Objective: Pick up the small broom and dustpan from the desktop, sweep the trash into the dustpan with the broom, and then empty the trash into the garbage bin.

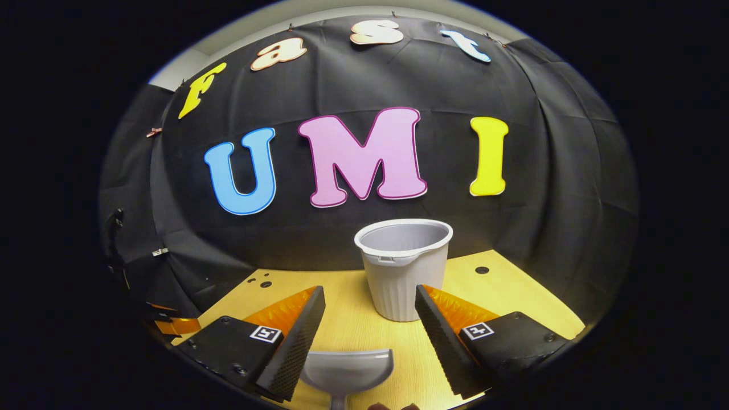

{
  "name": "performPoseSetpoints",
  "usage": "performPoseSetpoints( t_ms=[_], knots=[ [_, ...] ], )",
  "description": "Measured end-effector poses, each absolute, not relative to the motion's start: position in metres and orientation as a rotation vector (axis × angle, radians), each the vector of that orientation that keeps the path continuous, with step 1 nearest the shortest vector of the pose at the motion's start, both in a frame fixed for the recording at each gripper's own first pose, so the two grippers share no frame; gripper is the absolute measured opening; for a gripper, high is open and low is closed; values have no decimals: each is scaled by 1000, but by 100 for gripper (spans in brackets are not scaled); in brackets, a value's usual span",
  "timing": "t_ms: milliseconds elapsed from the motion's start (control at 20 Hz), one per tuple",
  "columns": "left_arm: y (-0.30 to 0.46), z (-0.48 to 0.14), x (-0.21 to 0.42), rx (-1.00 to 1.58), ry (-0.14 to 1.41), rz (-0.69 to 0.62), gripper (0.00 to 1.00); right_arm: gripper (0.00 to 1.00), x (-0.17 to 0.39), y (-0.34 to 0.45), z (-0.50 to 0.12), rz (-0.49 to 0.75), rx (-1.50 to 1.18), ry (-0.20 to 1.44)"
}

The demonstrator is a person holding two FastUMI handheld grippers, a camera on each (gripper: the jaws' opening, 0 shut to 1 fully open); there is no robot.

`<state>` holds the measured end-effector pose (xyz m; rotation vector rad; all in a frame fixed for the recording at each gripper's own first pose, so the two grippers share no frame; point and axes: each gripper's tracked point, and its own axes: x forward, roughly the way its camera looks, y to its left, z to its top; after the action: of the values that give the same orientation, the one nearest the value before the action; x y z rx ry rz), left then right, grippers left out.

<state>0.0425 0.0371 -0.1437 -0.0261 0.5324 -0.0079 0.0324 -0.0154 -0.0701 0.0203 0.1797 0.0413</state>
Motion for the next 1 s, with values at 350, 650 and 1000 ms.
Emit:
performPoseSetpoints(
  t_ms=[350,650,1000],
  knots=[
    [41,-234,43,5,891,-26,96,99,34,-49,-118,68,29,285],
    [52,-291,51,57,1101,-21,96,99,21,-51,-138,44,38,361],
    [54,-317,59,105,1262,-18,90,99,2,-22,-158,15,29,502]
  ],
)
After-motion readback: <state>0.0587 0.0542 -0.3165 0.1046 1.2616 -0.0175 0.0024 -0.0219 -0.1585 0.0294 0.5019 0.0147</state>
